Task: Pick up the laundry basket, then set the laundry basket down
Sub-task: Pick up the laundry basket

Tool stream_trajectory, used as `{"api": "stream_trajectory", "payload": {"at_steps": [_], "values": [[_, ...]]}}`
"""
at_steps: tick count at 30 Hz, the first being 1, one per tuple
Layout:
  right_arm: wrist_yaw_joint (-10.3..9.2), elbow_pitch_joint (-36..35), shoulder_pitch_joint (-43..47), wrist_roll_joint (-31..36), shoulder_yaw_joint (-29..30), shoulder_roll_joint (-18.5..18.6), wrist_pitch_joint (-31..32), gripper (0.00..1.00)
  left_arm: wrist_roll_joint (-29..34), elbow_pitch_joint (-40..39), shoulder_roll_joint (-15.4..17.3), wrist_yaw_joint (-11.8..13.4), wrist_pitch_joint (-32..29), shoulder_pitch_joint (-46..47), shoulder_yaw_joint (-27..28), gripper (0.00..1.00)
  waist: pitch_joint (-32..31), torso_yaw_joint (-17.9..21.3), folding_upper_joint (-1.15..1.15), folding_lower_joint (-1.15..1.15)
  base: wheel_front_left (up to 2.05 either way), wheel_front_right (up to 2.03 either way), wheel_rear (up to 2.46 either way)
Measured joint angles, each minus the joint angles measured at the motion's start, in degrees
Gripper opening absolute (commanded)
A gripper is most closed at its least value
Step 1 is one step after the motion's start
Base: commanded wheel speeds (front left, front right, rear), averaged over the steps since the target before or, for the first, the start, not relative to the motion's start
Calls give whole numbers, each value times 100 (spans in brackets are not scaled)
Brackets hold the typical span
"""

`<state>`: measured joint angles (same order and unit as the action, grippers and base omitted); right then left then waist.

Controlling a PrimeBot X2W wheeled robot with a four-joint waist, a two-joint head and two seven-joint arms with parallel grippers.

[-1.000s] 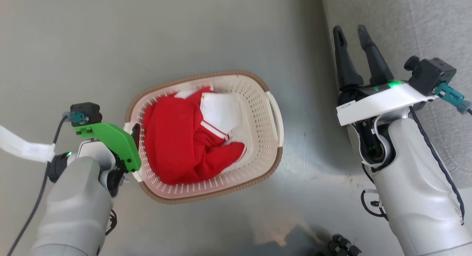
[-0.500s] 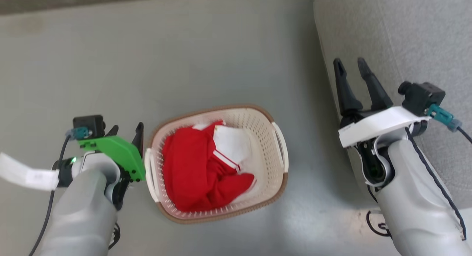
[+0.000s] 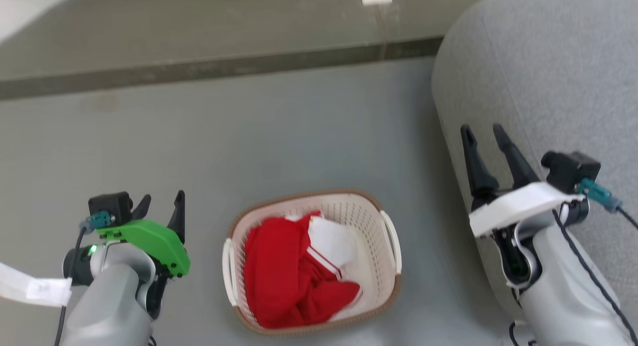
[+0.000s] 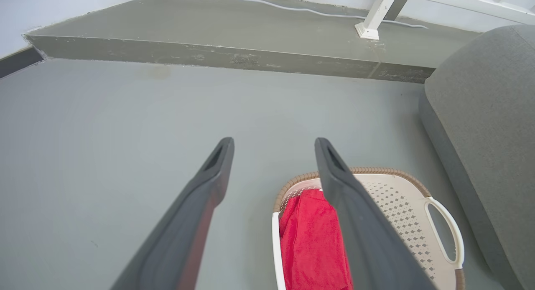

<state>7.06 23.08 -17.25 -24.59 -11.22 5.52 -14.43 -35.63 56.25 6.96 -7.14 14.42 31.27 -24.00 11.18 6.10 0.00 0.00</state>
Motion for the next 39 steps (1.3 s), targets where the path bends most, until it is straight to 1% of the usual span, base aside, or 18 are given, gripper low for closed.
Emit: {"api": "stream_trajectory", "payload": {"at_steps": [4,8,11,15,19,24,30,39], "values": [[0,2,209,21,15,1,0,100,3,-250,35,0,1,-203,73,100,-319,-70,0,0,0,0,0],[0,-48,415,59,125,15,0,100,74,-948,180,9,-1,-351,386,100,-654,-164,0,0,0,0,0],[0,-109,513,99,164,26,0,100,151,-1400,207,19,0,-432,559,100,-807,-226,0,0,0,0,0],[0,-233,584,133,204,35,0,100,268,-1903,214,99,0,-748,699,100,-951,-310,0,0,0,0,0],[0,-349,615,222,222,34,0,100,526,-2476,252,209,0,-1039,881,100,-1033,-367,0,0,0,0,0],[0,-475,647,298,332,35,0,100,662,-3071,269,269,1,-1407,1096,100,-1064,-380,0,0,0,0,0],[0,-545,751,331,369,30,0,100,883,-3466,155,321,0,-1910,1165,100,-1080,-378,0,0,0,0,0],[0,-610,853,398,376,27,0,100,996,-3924,94,368,0,-2282,1308,100,-1081,-349,0,0,0,0,0]]}}
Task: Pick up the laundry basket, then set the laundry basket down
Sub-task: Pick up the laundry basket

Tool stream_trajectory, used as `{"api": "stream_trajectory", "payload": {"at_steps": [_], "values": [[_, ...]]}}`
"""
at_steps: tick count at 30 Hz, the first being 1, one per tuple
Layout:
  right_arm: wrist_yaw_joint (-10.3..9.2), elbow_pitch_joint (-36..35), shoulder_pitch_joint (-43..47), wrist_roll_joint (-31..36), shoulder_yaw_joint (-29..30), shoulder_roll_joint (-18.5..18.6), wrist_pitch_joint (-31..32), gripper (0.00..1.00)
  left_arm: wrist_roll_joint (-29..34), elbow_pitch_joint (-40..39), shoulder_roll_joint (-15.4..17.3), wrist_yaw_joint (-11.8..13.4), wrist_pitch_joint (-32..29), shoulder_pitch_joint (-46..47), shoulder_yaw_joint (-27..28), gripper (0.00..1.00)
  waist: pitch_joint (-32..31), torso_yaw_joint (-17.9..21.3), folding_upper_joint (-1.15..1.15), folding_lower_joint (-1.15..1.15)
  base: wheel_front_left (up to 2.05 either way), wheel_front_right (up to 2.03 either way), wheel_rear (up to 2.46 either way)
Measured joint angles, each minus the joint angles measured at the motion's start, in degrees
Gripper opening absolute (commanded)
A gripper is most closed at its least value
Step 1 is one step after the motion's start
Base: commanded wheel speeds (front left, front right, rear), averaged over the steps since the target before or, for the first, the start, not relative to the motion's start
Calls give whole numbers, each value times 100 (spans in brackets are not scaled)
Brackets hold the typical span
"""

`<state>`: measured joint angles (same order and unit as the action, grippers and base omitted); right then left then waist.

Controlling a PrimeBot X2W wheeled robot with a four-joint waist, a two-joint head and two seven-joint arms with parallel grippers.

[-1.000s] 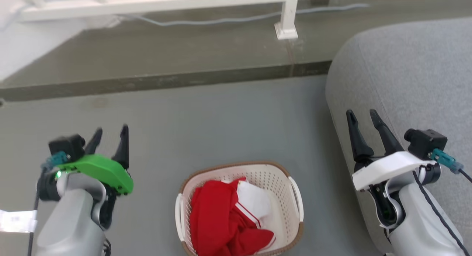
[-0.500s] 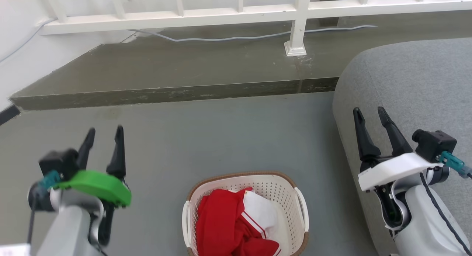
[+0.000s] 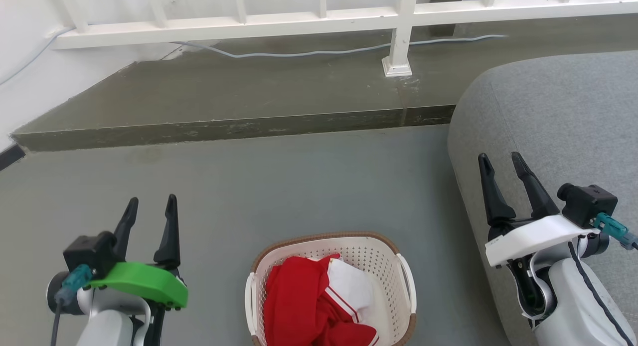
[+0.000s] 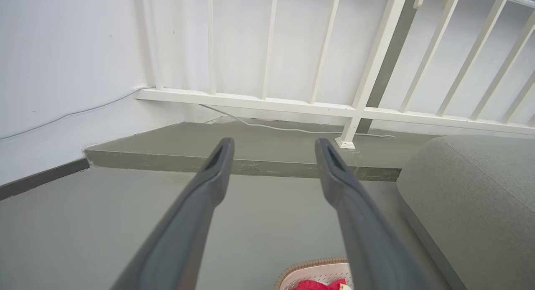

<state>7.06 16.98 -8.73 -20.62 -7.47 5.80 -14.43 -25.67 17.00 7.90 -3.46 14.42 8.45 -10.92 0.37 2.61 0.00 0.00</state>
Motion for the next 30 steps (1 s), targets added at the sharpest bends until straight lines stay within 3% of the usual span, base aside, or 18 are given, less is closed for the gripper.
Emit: {"api": "stream_trajectory", "payload": {"at_steps": [18,30], "values": [[0,-30,68,10,-12,-18,0,100,275,-468,-133,-5,1,-466,163,100,71,62,0,0,0,0,0],[0,-27,93,8,19,3,0,100,319,-630,-152,-63,0,-486,151,100,598,133,0,0,0,0,0]]}}
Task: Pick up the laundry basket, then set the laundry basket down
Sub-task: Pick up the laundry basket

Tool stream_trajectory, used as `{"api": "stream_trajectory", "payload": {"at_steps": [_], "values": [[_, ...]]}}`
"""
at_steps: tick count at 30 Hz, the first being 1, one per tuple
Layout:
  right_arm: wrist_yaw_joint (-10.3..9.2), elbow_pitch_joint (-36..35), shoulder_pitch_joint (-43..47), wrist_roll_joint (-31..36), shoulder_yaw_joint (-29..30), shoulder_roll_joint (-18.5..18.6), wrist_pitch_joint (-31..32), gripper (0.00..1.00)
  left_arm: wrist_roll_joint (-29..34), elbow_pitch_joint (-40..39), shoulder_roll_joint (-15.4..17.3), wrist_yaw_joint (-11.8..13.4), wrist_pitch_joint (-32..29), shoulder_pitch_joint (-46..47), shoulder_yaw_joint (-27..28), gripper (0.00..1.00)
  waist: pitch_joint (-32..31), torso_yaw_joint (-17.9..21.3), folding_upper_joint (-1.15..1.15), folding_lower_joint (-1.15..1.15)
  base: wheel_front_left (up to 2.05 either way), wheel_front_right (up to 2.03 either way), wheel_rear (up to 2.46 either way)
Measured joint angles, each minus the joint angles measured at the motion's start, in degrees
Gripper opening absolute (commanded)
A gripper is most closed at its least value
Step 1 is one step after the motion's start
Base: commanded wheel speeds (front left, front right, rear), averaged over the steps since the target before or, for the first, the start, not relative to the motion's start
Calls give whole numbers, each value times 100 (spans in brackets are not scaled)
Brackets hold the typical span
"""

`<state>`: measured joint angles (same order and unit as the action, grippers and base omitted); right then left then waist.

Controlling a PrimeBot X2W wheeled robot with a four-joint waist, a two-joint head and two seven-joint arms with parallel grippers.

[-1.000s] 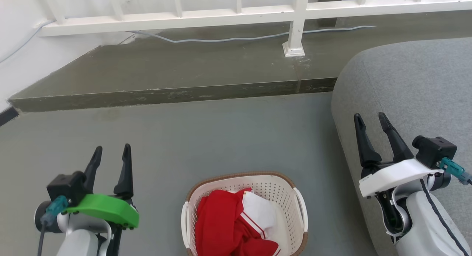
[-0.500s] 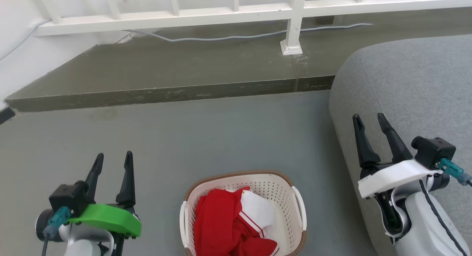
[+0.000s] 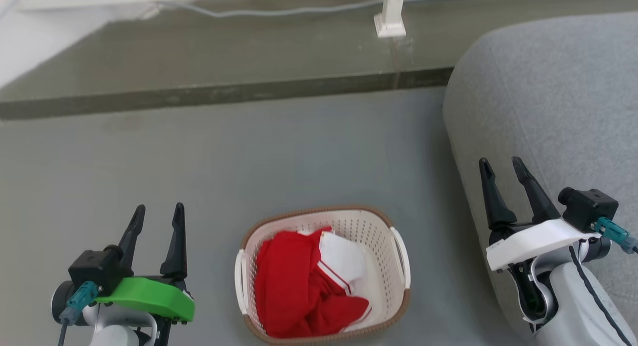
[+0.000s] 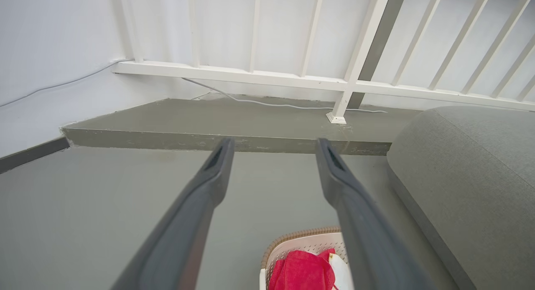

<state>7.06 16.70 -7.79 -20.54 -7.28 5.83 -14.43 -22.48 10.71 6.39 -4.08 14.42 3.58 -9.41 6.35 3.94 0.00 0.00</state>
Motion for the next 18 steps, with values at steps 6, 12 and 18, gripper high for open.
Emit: {"api": "stream_trajectory", "payload": {"at_steps": [6,12,18], "values": [[0,56,-130,-9,16,1,0,100,0,99,0,-53,0,142,-75,100,393,24,0,0,0,0,0],[0,214,-359,-11,-45,-1,0,100,0,338,-10,-102,0,526,-194,100,815,15,0,0,0,0,0],[0,456,-618,-73,-172,-10,0,100,-2,770,-14,-147,-162,855,-305,100,1240,-11,0,0,0,0,0]]}}
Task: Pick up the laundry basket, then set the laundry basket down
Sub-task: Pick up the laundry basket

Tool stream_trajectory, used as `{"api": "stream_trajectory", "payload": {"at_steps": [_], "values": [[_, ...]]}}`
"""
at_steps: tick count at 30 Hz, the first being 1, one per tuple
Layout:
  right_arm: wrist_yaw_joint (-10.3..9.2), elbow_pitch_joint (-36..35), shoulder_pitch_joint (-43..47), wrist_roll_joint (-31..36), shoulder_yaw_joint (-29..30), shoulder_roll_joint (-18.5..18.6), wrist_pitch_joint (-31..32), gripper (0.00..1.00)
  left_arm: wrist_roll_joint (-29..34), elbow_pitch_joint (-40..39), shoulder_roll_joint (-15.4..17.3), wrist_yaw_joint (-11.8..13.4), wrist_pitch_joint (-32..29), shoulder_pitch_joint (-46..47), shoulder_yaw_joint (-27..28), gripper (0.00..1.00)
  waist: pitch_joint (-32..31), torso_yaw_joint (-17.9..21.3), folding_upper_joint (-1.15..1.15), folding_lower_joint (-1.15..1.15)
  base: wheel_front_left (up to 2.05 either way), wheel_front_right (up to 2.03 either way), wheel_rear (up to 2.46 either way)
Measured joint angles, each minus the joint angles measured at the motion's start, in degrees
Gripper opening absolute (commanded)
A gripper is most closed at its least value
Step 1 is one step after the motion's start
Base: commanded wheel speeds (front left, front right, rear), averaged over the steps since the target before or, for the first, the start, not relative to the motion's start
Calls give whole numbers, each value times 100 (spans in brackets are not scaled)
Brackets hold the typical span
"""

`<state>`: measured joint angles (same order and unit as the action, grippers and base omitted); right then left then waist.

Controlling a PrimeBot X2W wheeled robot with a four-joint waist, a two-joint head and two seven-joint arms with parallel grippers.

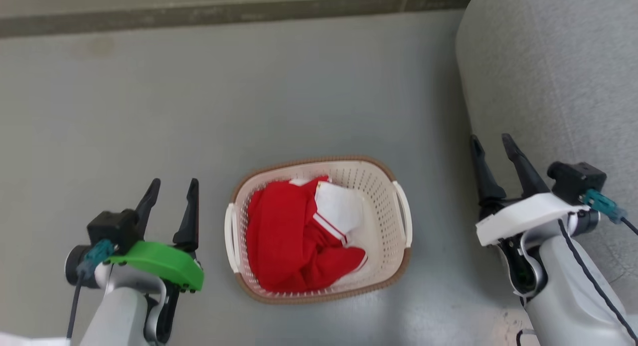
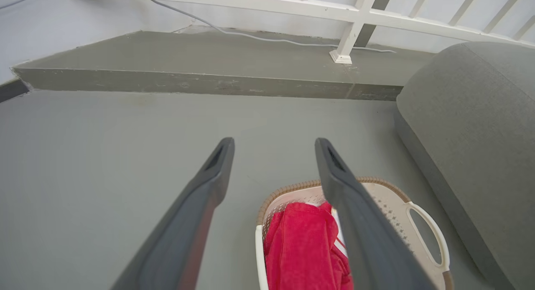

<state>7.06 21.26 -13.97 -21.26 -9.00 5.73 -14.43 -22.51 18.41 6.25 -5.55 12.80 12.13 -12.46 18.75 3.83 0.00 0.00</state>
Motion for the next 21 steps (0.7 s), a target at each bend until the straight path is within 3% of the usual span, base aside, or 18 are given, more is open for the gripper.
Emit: {"api": "stream_trajectory", "payload": {"at_steps": [21], "values": [[0,1602,-923,-108,-635,48,96,100,-214,1675,-219,-125,-735,1450,-443,100,1424,-141,0,0,0,0,0]]}}
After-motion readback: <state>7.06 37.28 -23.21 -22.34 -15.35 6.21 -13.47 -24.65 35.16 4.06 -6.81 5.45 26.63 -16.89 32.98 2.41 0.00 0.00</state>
